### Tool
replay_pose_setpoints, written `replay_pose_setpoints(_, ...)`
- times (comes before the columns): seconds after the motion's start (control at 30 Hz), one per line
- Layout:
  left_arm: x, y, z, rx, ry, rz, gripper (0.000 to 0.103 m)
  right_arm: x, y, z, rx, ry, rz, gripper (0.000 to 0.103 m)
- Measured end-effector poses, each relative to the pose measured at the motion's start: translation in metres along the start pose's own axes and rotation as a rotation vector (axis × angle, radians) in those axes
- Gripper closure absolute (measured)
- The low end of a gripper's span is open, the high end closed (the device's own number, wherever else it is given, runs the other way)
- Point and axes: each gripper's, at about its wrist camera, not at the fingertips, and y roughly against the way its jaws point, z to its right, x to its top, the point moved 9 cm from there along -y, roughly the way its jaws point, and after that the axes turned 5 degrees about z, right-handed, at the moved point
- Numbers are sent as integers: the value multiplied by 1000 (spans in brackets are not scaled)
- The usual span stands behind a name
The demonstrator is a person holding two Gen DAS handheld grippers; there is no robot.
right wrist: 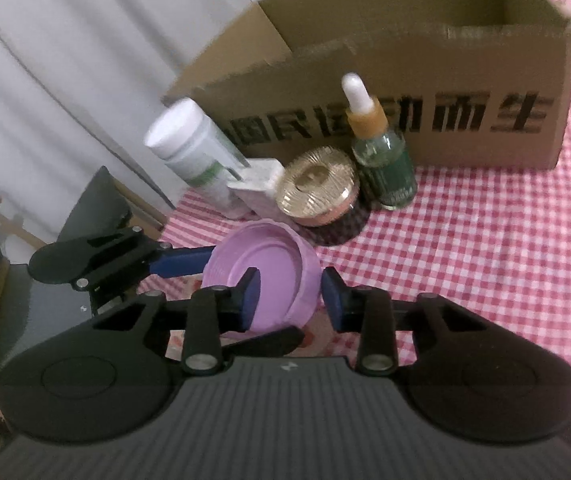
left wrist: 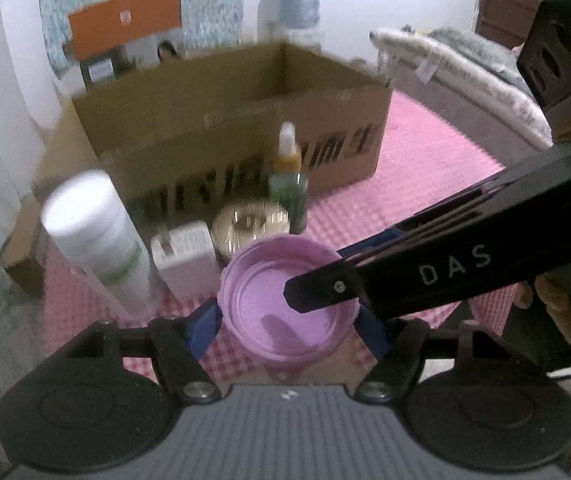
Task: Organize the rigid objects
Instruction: 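Close the right gripper on the rim of the pink dish, then carry the pink dish with the right gripper into the box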
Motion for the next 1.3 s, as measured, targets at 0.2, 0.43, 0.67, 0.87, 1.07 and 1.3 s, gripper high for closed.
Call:
replay_pose_setpoints(0.2,56,41,-10,21,-4,103,29,47,44,-30,41,92,102,70)
replay_pose_setpoints(0.43,134,39,-49,-5,25,123,29,135,60,-45,86,178,152,68)
replay_pose_setpoints(0.67,175,-28,-94,-37,78,-39,29,208,5,-12,93,101,22,68)
replay_pose_setpoints(0.87,171,-98,-122,-56,110,-220,29,235,-70,31,85,-40,-164,68)
replay_pose_setpoints(1.07,160,-153,-134,-64,132,-347,29,232,-123,60,30,-75,-280,67)
replay_pose_setpoints(1.3,148,-193,-147,-54,147,-433,30,232,-172,84,-2,-105,-360,67)
